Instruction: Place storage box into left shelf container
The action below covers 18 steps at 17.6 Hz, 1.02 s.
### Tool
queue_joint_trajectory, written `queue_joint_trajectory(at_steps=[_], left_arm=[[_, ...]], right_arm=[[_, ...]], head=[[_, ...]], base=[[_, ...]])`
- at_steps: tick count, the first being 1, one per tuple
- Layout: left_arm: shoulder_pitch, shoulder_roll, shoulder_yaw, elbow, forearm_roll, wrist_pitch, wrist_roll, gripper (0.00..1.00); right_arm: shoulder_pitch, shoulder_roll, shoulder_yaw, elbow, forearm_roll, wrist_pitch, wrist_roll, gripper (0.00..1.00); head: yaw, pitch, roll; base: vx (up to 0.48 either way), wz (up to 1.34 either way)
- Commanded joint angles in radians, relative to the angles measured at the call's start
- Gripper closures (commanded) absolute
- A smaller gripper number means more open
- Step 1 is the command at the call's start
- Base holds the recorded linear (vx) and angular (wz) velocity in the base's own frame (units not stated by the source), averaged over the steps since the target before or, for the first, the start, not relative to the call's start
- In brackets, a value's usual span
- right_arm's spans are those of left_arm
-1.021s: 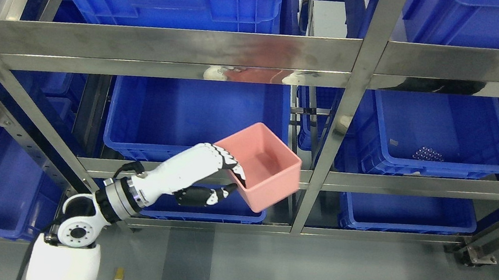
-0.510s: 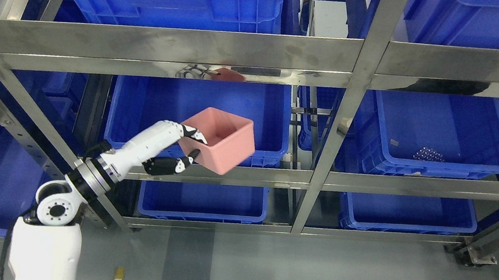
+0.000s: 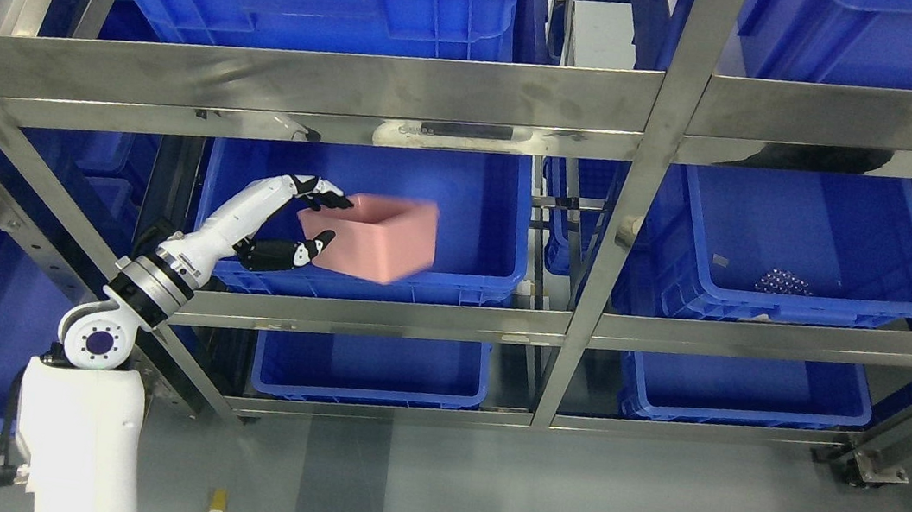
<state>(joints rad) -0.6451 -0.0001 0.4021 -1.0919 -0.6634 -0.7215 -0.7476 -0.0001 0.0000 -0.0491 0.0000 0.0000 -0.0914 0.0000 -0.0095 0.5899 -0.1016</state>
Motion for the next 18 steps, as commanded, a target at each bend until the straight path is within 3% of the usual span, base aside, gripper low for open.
queue_joint_trajectory(at_steps=[1,4,9,12,16,18], left_arm=[[-0.031,0.018,0.047,0.179,-0.012,0.02,0.007,0.29],[-0.028,0.018,0.029,0.138,0.005,-0.004,0.005,0.14],[0.094,0.018,-0.262,0.021,0.171,-0.045,0.007,0.13],[0.192,0.018,-0.321,-0.09,0.206,-0.045,0.08,0.1],[0.355,0.018,-0.462,-0.264,0.343,-0.018,0.46,0.03],[0.41,0.018,-0.509,-0.331,0.384,0.061,0.681,0.03]], right_arm=[[0.008,-0.017,0.0,-0.017,-0.003,-0.001,0.0,0.0],[0.008,-0.017,0.0,-0.017,-0.003,-0.001,0.0,0.0],[0.008,-0.017,0.0,-0.017,-0.003,-0.001,0.0,0.0],[0.008,-0.017,0.0,-0.017,-0.003,-0.001,0.0,0.0],[0.008,-0.017,0.0,-0.017,-0.003,-0.001,0.0,0.0],[0.008,-0.017,0.0,-0.017,-0.003,-0.001,0.0,0.0]], head=[[0.0,0.0,0.0],[0.0,0.0,0.0],[0.0,0.0,0.0],[0.0,0.0,0.0],[0.0,0.0,0.0],[0.0,0.0,0.0]], base=[[0.0,0.0],[0.0,0.0],[0.0,0.0],[0.0,0.0],[0.0,0.0],[0.0,0.0]])
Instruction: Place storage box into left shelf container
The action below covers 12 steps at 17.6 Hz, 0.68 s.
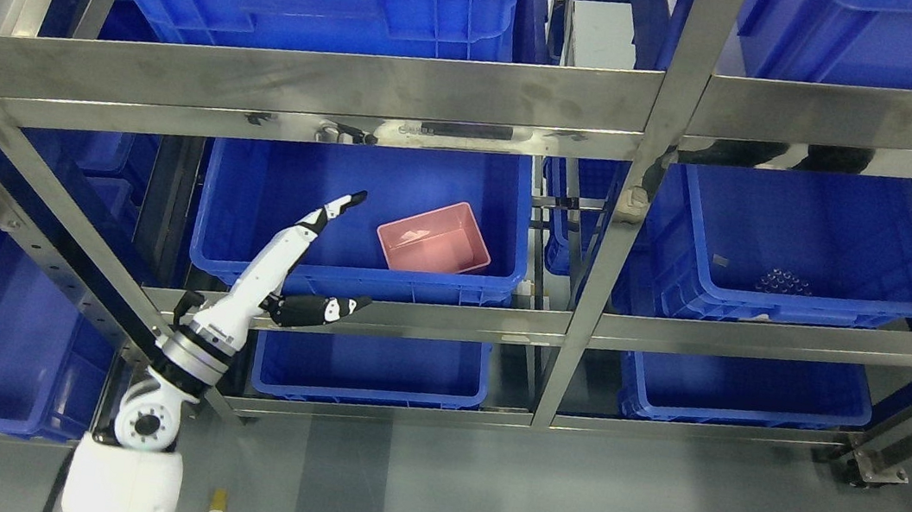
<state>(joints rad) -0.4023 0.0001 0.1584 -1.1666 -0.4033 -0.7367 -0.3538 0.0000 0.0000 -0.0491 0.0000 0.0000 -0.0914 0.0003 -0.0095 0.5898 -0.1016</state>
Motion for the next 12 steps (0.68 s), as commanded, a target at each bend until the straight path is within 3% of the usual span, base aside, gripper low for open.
queue_joint_trajectory(at_steps=[1,4,7,10,12], left_arm=[[0.192,0.017,-0.276,-0.293,0.164,0.135,0.344,0.03],[0.287,0.017,-0.284,-0.433,0.34,0.307,0.349,0.03],[0.295,0.017,-0.243,-0.426,0.36,0.319,0.349,0.03],[0.244,0.017,-0.214,-0.426,0.441,0.436,0.349,0.03],[0.22,0.017,-0.192,-0.426,0.457,0.457,0.348,0.03]], right_arm=[[0.008,-0.017,0.0,-0.017,-0.003,-0.001,0.0,0.0],[0.008,-0.017,0.0,-0.017,-0.003,-0.001,0.0,0.0],[0.008,-0.017,0.0,-0.017,-0.003,-0.001,0.0,0.0],[0.008,-0.017,0.0,-0.017,-0.003,-0.001,0.0,0.0],[0.008,-0.017,0.0,-0.017,-0.003,-0.001,0.0,0.0]], head=[[0.0,0.0,0.0],[0.0,0.0,0.0],[0.0,0.0,0.0],[0.0,0.0,0.0],[0.0,0.0,0.0]], base=[[0.0,0.0],[0.0,0.0],[0.0,0.0],[0.0,0.0],[0.0,0.0]])
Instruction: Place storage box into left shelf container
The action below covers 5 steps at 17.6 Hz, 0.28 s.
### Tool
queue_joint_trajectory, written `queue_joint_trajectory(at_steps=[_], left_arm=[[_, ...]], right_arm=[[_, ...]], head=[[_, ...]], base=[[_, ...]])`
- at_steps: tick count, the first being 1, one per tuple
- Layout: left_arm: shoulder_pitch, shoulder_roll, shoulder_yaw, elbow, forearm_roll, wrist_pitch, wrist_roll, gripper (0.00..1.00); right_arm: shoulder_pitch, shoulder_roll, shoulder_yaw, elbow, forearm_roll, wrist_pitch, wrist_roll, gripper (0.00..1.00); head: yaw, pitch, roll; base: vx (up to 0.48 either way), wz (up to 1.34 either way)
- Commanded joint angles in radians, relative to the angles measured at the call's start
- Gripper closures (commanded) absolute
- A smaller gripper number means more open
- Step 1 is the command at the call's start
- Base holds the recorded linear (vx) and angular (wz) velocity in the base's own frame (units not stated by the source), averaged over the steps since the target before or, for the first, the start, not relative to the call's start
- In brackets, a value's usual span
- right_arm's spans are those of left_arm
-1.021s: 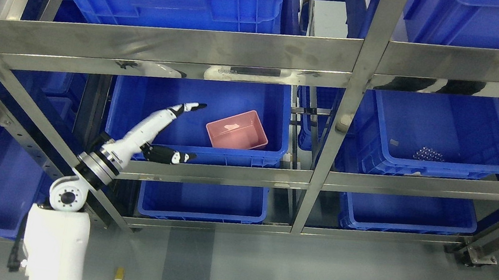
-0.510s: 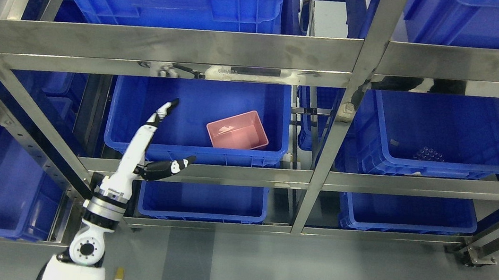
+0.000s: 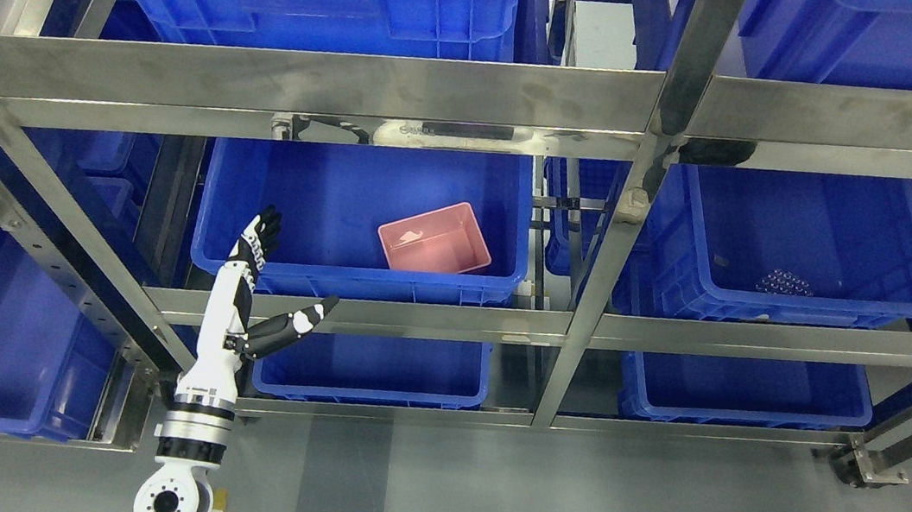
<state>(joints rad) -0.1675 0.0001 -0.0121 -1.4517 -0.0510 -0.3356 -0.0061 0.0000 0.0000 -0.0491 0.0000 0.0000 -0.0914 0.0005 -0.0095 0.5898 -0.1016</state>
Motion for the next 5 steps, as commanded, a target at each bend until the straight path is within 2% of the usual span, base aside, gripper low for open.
queue_joint_trajectory(at_steps=[1,5], left_arm=[[-0.029,0.017,-0.013,-0.141,0.106,0.061,0.0,0.03],[-0.041,0.017,-0.012,-0.141,0.106,0.069,0.0,0.03]], right_arm=[[0.008,-0.017,0.0,-0.017,-0.003,-0.001,-0.001,0.0],[0.008,-0.017,0.0,-0.017,-0.003,-0.001,-0.001,0.0]], head=[[0.0,0.0,0.0],[0.0,0.0,0.0]], base=[[0.0,0.0],[0.0,0.0]])
